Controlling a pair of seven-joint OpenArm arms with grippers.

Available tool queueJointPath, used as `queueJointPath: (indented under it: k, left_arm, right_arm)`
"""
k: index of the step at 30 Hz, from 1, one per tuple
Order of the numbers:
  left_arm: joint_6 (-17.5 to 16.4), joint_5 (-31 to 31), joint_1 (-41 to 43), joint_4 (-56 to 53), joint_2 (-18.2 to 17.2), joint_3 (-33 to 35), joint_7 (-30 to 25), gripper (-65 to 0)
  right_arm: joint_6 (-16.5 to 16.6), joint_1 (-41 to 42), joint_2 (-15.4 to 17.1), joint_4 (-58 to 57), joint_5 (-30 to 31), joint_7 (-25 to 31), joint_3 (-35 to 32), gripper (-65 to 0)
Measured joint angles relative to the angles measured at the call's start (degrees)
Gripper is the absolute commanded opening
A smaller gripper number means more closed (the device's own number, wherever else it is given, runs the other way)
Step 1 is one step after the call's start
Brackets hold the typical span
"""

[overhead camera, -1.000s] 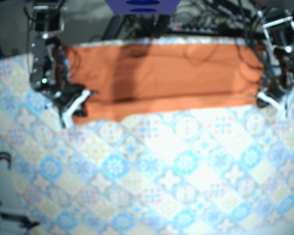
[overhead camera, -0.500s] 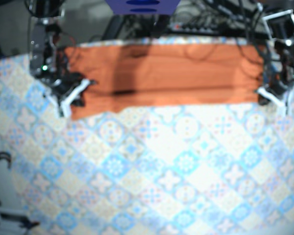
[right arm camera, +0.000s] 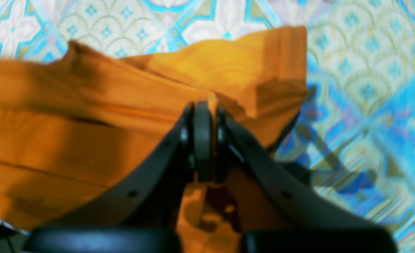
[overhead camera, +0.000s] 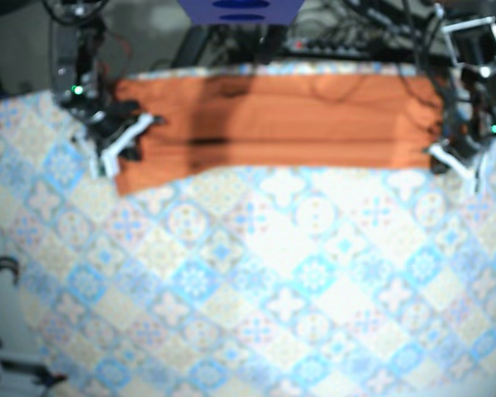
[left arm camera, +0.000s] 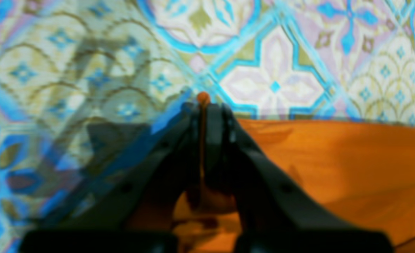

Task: Fold the T-shirt properly
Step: 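Drag both grippers toward the robot, folding the shirt into a strip, then hold the folded strip's ends and straighten it between both grippers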

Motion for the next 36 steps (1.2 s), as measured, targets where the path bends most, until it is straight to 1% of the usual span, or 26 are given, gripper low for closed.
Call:
queueJointPath:
  k: [2,6,10,15,19,25,33,36]
  left_arm:
    - [0.0,0.0,0.0,0.0,0.3,0.3,-0.1,-65.0]
    - [0.0,0.0,0.0,0.0,0.0,0.2,-0.2,-65.0]
    - [0.0,0.0,-0.1,0.0,0.1,0.2,-0.1,-65.0]
    - [0.0,0.0,-0.1,0.0,0.1,0.3,-0.1,-65.0]
    - [0.0,0.0,0.0,0.0,0.0,0.3,-0.2,-65.0]
    - [0.0,0.0,0.0,0.0,0.0,0.3,-0.2,-65.0]
    - [0.0,0.0,2.4,0.3,-0.1,0.2,-0.5,-65.0]
    - [-0.1,-0.5,3.3,0.3,-0.9,0.3,-0.9,-65.0]
  right_arm:
    - [0.5,-1.1,-1.0,0.5,0.1,0.0,-0.1,-65.0]
    - [0.0,-2.8,-3.1,0.9,0.1,0.1,-0.1,-65.0]
    - [0.1,-4.0,-3.9,1.0,0.1,0.0,-0.5,-65.0]
    - [0.0,-4.3,-6.2,1.4,-0.1,0.0,0.0,-65.0]
    - [0.0,-6.7,-6.5,3.7,0.1,0.2,-0.3,-65.0]
    - [-0.1,-8.0,-8.3,4.3,-0.1,0.0,-0.3,-65.0]
    - [-0.1,-8.0,-7.8,4.4,-0.1,0.1,0.0,-65.0]
    - [-0.1,-7.9,-8.0,4.4,-0.2,-1.5,0.0,-65.0]
